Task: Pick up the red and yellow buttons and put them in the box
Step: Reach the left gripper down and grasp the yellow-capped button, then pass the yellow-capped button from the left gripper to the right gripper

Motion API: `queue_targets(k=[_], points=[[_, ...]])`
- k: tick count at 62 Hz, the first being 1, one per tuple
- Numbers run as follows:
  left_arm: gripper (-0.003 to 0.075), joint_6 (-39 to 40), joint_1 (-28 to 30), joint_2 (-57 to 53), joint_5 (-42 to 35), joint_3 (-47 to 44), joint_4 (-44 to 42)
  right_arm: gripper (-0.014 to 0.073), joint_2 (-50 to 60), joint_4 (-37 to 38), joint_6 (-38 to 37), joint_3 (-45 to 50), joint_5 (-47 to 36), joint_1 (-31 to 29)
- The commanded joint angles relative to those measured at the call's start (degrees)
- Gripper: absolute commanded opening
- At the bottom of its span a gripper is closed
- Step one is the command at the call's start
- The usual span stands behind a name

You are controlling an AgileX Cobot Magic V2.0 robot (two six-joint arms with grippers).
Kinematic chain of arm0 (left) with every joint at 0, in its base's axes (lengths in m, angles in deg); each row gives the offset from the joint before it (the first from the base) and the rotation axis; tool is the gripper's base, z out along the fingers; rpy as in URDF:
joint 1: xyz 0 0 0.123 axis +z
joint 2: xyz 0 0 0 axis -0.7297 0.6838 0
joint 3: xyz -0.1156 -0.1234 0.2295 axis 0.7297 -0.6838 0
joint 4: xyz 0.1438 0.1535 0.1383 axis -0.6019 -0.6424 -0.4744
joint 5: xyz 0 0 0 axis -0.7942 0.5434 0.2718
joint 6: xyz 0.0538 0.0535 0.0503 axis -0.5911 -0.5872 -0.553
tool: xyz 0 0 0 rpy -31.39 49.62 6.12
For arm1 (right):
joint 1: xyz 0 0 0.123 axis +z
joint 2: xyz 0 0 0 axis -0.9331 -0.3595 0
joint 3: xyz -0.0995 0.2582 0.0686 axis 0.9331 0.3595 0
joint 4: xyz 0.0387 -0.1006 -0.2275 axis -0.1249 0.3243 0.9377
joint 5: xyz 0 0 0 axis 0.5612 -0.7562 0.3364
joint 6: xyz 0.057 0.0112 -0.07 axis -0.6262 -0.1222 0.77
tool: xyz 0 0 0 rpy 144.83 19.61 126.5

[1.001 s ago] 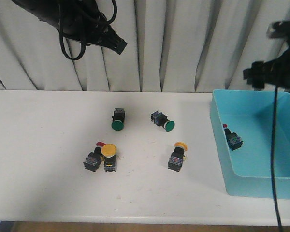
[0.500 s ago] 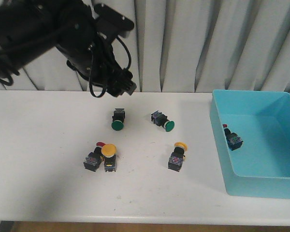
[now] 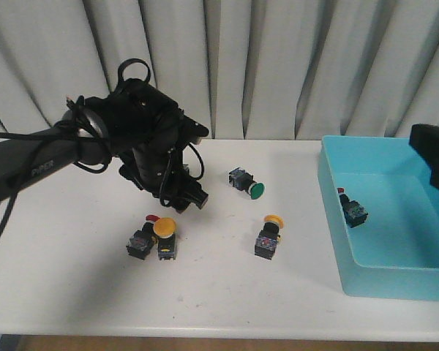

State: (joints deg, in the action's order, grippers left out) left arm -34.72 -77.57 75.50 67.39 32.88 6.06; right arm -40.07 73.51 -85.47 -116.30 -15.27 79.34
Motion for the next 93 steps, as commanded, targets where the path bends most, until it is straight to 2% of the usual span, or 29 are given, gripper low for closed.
queue_targets(k=[1,19,32,41,52,58,60,61,65,72,79,87,93], points=[[0.0575,0.84,-0.03,-1.50,-1.22,1.42,1.37,0.0583,0.45,1.90,0.68,-1.38,-2.88,2.76],[0.0575,0.88,1.13,1.87,0.02,1.49,9.02,0.0583,0.45,3.31,0.12,-1.38,-1.63,4.71],[0.0575,1.98,2.25,2.34,0.85,1.49,9.46,0.0583,0.45,3.30,-0.02,-1.38,-1.46,5.36],[0.0529,1.93,2.38,2.34,2.13,1.49,10.52,0.0583,0.45,3.17,-0.02,-1.38,-1.33,5.35],[0.0388,1.85,2.39,2.34,2.36,1.49,10.96,0.0583,0.45,3.17,-0.13,-1.38,-1.19,5.35],[0.0262,1.54,2.39,2.34,2.31,1.49,10.96,0.0583,0.45,3.17,-0.08,-1.38,-0.87,5.35],[0.0202,0.86,2.39,2.34,2.47,1.49,10.96,0.0583,0.45,3.17,-0.03,-1.38,-0.72,5.35],[0.0102,-1.18,2.39,2.34,2.75,1.49,10.96,0.0583,0.45,3.17,0.11,-1.38,-0.46,5.35],[-0.0005,-2.94,2.39,2.21,3.35,1.54,11.26,0.0583,0.30,3.17,0.68,-1.38,-0.21,5.35],[-0.0008,-6.22,2.39,1.33,4.96,3.04,13.15,0.0583,-1.23,2.82,3.46,-1.17,-0.28,6.30],[-0.0008,-9.57,2.39,-0.93,5.98,6.17,17.58,0.0583,-4.21,2.89,7.71,3.24,-6.29,10.70],[-0.0008,-15.88,2.39,-5.18,5.42,9.40,26.74,0.0583,-9.03,2.89,11.27,10.99,-20.79,14.41],[-0.0008,-21.61,2.39,-8.43,4.51,9.49,33.22,0.0583,-12.48,2.89,11.23,13.99,-30.58,15.37]])
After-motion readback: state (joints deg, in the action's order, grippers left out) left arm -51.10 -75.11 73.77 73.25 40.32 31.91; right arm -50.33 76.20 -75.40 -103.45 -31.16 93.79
